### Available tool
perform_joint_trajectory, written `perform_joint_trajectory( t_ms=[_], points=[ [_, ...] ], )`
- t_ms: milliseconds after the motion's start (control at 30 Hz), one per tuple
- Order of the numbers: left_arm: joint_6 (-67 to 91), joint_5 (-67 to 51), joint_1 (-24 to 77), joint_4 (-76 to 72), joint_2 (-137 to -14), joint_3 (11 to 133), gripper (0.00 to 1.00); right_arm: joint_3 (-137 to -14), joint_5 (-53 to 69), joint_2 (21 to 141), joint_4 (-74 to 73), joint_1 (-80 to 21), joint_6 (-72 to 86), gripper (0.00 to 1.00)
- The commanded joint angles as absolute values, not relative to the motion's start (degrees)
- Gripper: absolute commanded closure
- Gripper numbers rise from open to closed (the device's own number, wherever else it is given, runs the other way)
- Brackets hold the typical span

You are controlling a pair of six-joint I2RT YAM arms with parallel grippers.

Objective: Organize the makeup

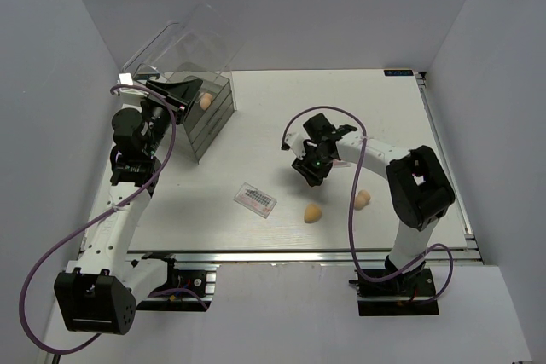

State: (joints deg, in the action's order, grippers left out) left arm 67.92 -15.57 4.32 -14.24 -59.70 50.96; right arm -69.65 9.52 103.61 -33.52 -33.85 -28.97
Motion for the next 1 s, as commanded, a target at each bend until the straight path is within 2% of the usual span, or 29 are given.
perform_joint_trajectory(
  t_ms=[0,33,100,133,167,433,533,633,700,967],
  points=[
    [67.7,-16.7,4.3,-17.0,-58.8,50.9,0.37,-70.0,10.7,105.2,-33.0,-34.8,-28.5,0.56],
    [67.7,-16.7,4.3,-16.9,-58.8,50.9,0.37,-70.1,10.5,105.1,-32.9,-34.7,-28.6,0.67],
    [67.7,-16.6,4.3,-16.8,-58.6,50.9,0.37,-70.6,10.9,104.3,-33.1,-34.8,-29.4,0.82],
    [67.7,-16.6,4.4,-17.0,-58.7,50.8,0.37,-70.9,11.3,103.8,-33.3,-34.8,-29.7,0.97],
    [67.7,-16.6,4.3,-17.0,-58.7,50.7,0.37,-71.6,11.9,103.2,-33.4,-34.8,-30.1,1.0],
    [67.8,-16.7,4.3,-16.8,-58.7,51.9,0.37,-77.6,26.7,97.2,-25.7,-34.8,-27.7,1.0],
    [67.9,-16.8,4.3,-17.1,-58.5,52.2,0.37,-78.0,31.7,96.8,-14.7,-34.9,-24.2,1.0],
    [68.4,-16.6,4.3,-18.3,-58.4,51.6,0.37,-76.3,33.7,97.4,3.7,-35.6,-17.9,1.0],
    [69.2,-16.3,4.3,-19.2,-58.0,51.0,0.37,-76.1,32.5,100.3,17.2,-36.6,-13.9,1.0],
    [69.6,-16.1,4.3,-21.7,-57.3,49.8,0.37,-95.0,25.9,119.0,38.6,-39.7,3.6,1.0]
  ],
)
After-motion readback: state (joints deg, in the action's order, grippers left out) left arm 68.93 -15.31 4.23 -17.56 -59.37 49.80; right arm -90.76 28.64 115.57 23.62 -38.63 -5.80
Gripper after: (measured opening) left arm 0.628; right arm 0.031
